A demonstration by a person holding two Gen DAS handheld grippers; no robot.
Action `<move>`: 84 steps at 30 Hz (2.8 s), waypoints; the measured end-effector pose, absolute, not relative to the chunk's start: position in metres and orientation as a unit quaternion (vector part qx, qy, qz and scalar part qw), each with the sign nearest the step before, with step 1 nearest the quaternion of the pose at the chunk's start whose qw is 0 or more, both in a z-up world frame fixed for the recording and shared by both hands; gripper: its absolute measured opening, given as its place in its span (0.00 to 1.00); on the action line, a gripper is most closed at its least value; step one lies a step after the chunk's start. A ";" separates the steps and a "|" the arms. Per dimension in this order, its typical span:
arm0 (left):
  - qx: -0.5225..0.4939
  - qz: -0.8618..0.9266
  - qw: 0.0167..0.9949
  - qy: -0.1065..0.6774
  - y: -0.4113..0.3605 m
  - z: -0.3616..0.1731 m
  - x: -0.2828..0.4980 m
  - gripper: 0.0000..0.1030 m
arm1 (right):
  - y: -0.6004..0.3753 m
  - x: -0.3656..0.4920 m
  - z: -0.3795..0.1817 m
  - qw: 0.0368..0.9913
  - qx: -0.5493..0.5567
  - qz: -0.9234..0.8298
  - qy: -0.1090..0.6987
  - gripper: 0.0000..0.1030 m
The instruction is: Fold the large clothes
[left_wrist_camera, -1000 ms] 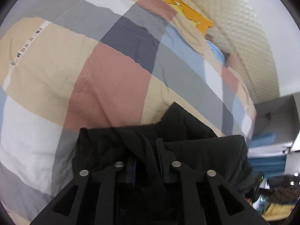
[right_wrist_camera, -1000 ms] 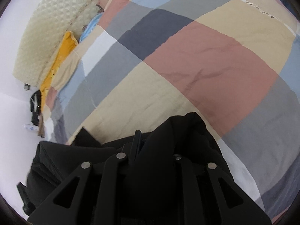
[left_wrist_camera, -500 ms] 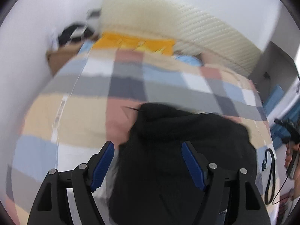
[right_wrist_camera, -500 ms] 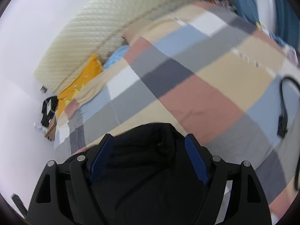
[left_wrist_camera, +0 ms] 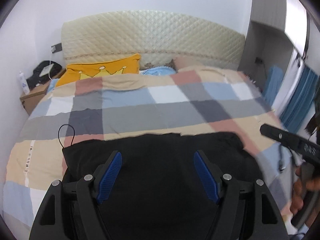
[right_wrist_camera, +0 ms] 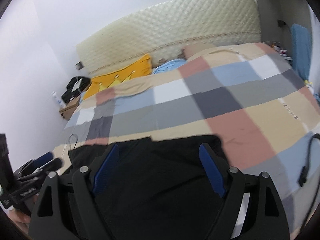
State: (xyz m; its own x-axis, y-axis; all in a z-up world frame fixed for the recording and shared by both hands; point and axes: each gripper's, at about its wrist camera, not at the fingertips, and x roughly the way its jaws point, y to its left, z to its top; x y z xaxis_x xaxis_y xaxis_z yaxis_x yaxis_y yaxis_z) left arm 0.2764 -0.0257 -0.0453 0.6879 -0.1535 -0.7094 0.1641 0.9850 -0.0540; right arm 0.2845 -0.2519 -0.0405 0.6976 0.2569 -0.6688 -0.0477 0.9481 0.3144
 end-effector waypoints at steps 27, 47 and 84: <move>-0.020 -0.089 0.906 0.414 -0.021 -0.175 0.324 0.80 | -0.179 0.339 -0.186 0.898 0.056 0.117 0.420 0.82; -0.037 -0.081 0.923 0.374 0.016 -0.137 0.282 0.82 | -0.199 0.306 -0.175 0.907 0.088 0.135 0.389 0.86; -0.113 0.035 0.938 0.325 0.080 -0.078 0.228 0.84 | -0.243 0.238 -0.124 0.945 0.092 0.018 0.315 0.91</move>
